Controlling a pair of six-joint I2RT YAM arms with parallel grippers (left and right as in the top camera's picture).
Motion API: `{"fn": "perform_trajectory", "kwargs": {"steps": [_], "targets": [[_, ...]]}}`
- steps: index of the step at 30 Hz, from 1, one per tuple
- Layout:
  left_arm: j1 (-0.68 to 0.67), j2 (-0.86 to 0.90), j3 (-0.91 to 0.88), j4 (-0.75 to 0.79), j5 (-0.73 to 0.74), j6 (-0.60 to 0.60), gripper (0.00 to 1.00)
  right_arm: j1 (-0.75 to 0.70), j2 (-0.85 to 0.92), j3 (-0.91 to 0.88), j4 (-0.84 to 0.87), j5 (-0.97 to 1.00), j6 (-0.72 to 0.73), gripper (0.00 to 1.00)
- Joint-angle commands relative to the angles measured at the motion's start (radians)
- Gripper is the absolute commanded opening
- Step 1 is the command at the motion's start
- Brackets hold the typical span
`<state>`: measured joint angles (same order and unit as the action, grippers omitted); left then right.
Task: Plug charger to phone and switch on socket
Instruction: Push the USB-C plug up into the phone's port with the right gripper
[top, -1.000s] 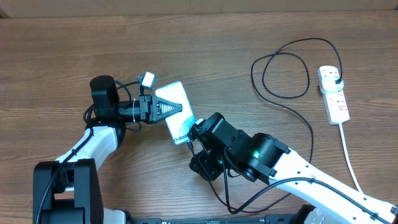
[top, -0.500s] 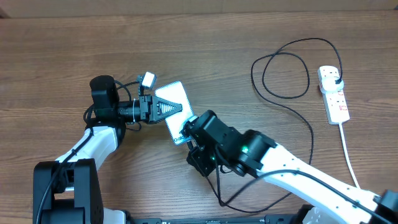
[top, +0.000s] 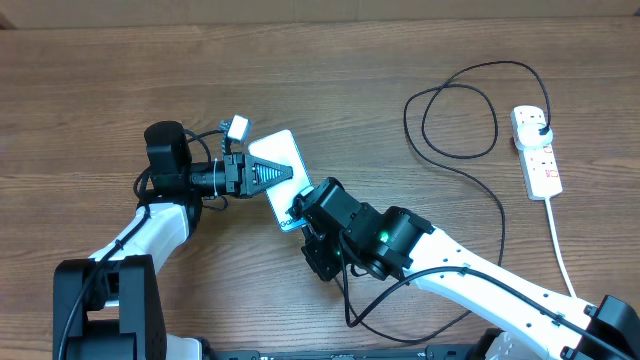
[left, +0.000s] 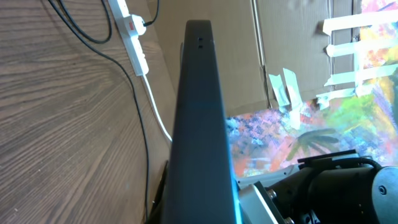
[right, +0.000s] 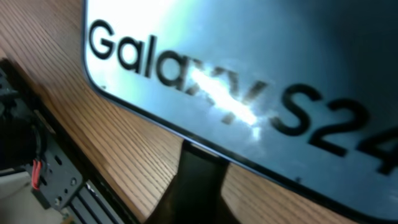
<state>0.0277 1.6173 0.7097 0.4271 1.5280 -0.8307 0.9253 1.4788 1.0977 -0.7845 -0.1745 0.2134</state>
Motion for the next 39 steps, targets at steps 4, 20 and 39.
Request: {"fn": "perform_trajectory", "kwargs": {"steps": [4,20,39], "targets": [[-0.002,-0.002,0.019,0.0,0.037,0.046,0.04,0.002,-0.005,0.004,0.041,0.047,0.0,0.04],[-0.031,-0.002,0.016,-0.008,0.054,0.047,0.04,0.002,-0.005,0.021,0.185,0.052,-0.001,0.04],[-0.063,-0.002,0.012,-0.022,-0.131,0.043,0.04,0.002,-0.063,0.065,0.001,0.095,-0.004,0.4]]}}
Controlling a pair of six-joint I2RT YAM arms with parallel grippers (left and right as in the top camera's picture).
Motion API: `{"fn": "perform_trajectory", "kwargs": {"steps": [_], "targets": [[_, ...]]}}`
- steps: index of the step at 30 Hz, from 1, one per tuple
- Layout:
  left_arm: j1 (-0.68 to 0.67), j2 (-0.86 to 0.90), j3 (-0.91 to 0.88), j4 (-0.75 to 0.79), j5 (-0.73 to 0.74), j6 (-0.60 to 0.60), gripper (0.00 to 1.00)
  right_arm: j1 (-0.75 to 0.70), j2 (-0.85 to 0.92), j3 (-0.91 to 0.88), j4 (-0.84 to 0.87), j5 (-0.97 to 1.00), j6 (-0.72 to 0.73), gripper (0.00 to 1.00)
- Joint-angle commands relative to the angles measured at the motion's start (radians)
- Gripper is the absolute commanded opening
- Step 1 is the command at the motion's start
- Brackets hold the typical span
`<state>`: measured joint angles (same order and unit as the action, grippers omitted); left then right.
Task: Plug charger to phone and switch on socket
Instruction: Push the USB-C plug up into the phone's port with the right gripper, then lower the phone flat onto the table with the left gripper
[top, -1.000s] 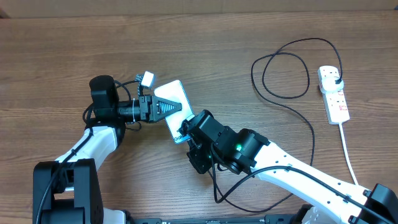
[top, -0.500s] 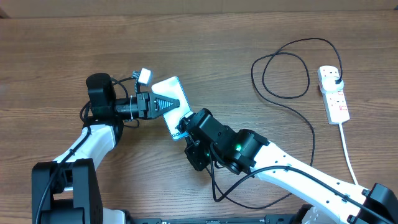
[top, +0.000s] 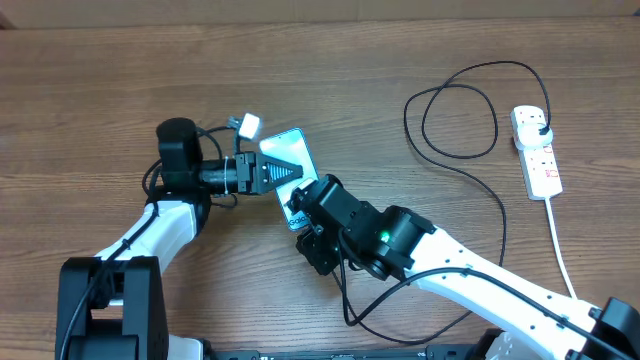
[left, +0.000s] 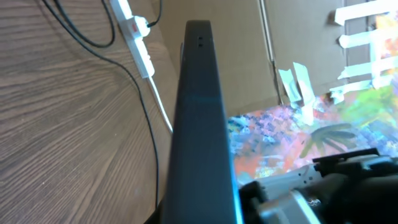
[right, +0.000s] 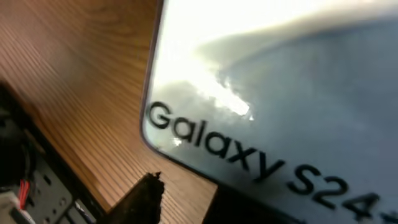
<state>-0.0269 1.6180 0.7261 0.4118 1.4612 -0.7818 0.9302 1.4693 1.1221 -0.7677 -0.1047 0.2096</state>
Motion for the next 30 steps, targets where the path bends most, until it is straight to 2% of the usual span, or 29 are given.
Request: {"fn": "perform_trajectory", "kwargs": {"steps": [1,3,6,8,9,11,14,18,19,22,27,30], "targets": [[-0.01,-0.003,-0.005,-0.018,-0.103,-0.016,0.04,-0.003,-0.069,0.042,-0.029,0.026,0.0,0.45],[-0.021,-0.003,-0.005,-0.047,-0.174,-0.034,0.04,-0.003,-0.102,0.045,-0.061,0.026,0.0,0.55],[-0.07,-0.003,-0.004,-0.106,-0.335,-0.081,0.04,-0.003,-0.181,0.05,-0.151,0.045,0.0,0.64],[-0.119,-0.003,-0.002,-0.109,-0.417,-0.114,0.04,-0.005,-0.232,0.052,-0.215,0.088,0.001,0.85],[-0.142,-0.003,0.003,-0.109,-0.451,-0.126,0.04,-0.006,-0.26,0.052,-0.249,0.113,0.008,0.88],[-0.197,-0.003,0.028,-0.136,-0.534,-0.127,0.04,-0.011,-0.32,0.052,-0.315,0.169,0.047,0.91],[-0.261,-0.003,0.117,-0.302,-0.681,-0.065,0.04,-0.011,-0.406,0.052,-0.381,0.235,0.109,0.92],[-0.278,0.021,0.301,-0.685,-0.891,0.104,0.04,-0.011,-0.502,0.051,-0.41,0.243,0.144,0.93],[-0.269,0.057,0.385,-0.801,-0.903,0.185,0.04,-0.011,-0.527,0.051,-0.409,0.243,0.147,0.93],[-0.244,0.15,0.525,-0.957,-0.856,0.312,0.04,-0.011,-0.556,0.051,-0.409,0.243,0.147,0.94],[-0.215,0.327,0.693,-1.117,-0.711,0.526,0.04,-0.011,-0.559,0.049,-0.414,0.243,0.154,0.94],[-0.215,0.425,0.741,-1.183,-0.554,0.714,0.04,-0.011,-0.559,0.044,-0.42,0.243,0.154,0.95]]}}
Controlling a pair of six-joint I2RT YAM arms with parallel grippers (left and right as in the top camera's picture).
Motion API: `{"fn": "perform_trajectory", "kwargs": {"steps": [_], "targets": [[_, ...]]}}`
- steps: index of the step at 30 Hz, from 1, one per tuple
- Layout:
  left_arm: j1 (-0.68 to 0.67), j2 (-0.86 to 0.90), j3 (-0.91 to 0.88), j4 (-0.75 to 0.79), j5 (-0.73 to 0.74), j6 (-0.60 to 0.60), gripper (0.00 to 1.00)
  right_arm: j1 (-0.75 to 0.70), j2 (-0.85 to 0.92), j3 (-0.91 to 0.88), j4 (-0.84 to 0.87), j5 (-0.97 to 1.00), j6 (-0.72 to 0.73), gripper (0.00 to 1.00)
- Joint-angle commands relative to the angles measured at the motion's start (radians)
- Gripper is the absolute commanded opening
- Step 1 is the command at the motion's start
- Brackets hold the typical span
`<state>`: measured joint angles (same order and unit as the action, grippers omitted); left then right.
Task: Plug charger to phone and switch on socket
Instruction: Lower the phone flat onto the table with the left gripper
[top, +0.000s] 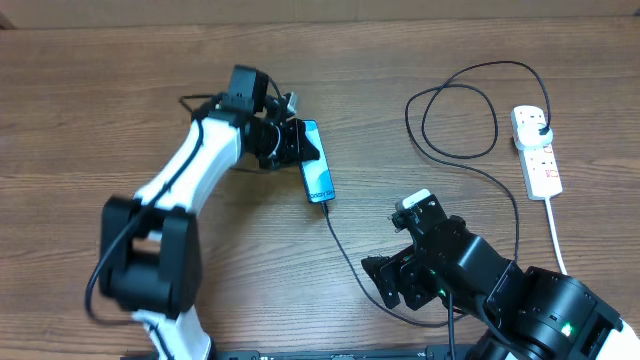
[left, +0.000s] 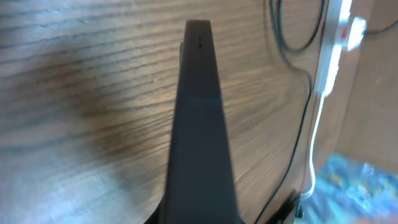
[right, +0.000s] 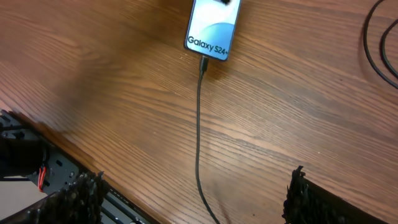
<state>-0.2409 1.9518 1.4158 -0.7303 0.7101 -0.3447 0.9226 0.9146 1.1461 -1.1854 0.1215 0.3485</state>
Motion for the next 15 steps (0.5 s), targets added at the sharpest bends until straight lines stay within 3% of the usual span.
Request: {"fn": "perform_trajectory", "kwargs": {"steps": [1,10,15], "targets": [[-0.001,0.112,0.053,-0.048,0.223,0.294,0.04,-0.004,-0.005,0.019,-0.005,0.017,0.016,0.95],[-0.001,0.231,0.053,-0.052,0.23,0.296,0.04,-0.003,-0.005,0.019,-0.013,0.018,0.015,1.0],[-0.001,0.237,0.051,-0.055,0.192,0.296,0.1,-0.004,0.006,0.019,-0.013,0.021,0.015,1.0]]}}
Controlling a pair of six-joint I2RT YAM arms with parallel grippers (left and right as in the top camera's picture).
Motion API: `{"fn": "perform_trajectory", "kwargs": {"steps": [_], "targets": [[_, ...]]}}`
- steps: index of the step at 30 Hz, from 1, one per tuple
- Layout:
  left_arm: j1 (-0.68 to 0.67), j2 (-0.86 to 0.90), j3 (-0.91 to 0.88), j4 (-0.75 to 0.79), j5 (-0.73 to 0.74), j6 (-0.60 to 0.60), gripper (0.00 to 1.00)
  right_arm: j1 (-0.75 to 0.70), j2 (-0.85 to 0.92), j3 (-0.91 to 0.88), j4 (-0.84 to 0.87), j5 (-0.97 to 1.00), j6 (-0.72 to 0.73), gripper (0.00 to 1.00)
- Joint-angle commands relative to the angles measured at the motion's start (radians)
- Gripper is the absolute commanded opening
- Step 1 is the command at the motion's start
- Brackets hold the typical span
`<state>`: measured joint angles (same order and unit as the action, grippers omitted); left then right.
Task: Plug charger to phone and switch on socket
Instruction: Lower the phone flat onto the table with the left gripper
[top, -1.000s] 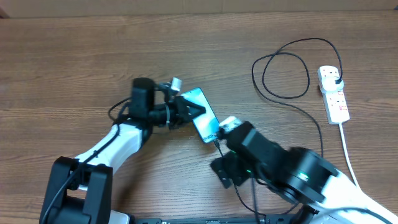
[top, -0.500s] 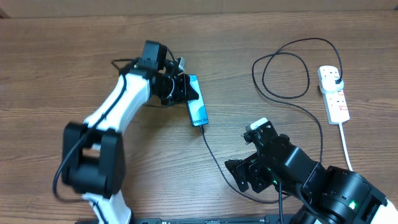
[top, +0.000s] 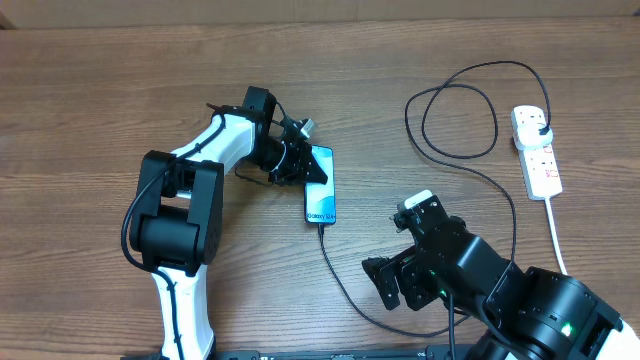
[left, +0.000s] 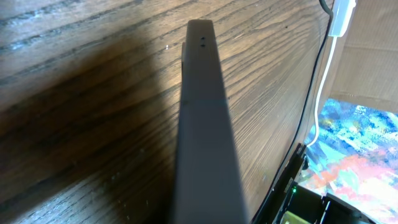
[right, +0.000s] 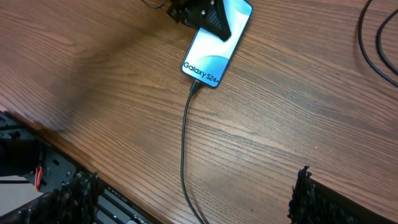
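Observation:
The phone (top: 320, 188) shows a lit "Galaxy S24+" screen (right: 214, 53) at table centre. My left gripper (top: 303, 160) is shut on its far end, one black finger (right: 216, 22) lying across the screen. In the left wrist view the phone is a dark edge-on bar (left: 202, 124) close above the wood. The black charger cable (right: 184, 130) is plugged into the phone's near end (right: 196, 85). It runs to the white socket strip (top: 535, 150) at the far right. My right gripper (right: 193, 205) hangs open near the table's front edge, well clear of the phone.
The cable makes a wide loop (top: 405, 110) between the phone and the socket strip. The strip's white lead (top: 560, 255) trails toward the front right edge. Bare wooden table (top: 100, 120) lies to the left.
The phone has shifted slightly nearer and to the right and lies flatter, with more of its screen showing. The left arm has changed its pose. The right gripper stays open at the front.
First my left gripper held the phone at centre-left, with the right gripper pressed close against its near end. It was the same afterwards, with the phone turned. Then the right gripper stood open at the front and the cable was in the phone. Now the phone sits lower.

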<state>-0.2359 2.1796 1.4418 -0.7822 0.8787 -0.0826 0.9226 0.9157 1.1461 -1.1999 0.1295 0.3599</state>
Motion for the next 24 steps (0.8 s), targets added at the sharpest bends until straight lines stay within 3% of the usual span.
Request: {"fn": "perform_trajectory", "kwargs": {"steps": [1,24], "targets": [[-0.006,0.009,0.025,-0.004,0.008,0.033,0.13,-0.004,0.006,0.019,0.002,0.013,0.004,1.0],[-0.009,0.009,0.025,-0.013,-0.099,0.03,0.29,-0.004,0.101,0.019,0.039,0.013,0.007,1.0]]}}
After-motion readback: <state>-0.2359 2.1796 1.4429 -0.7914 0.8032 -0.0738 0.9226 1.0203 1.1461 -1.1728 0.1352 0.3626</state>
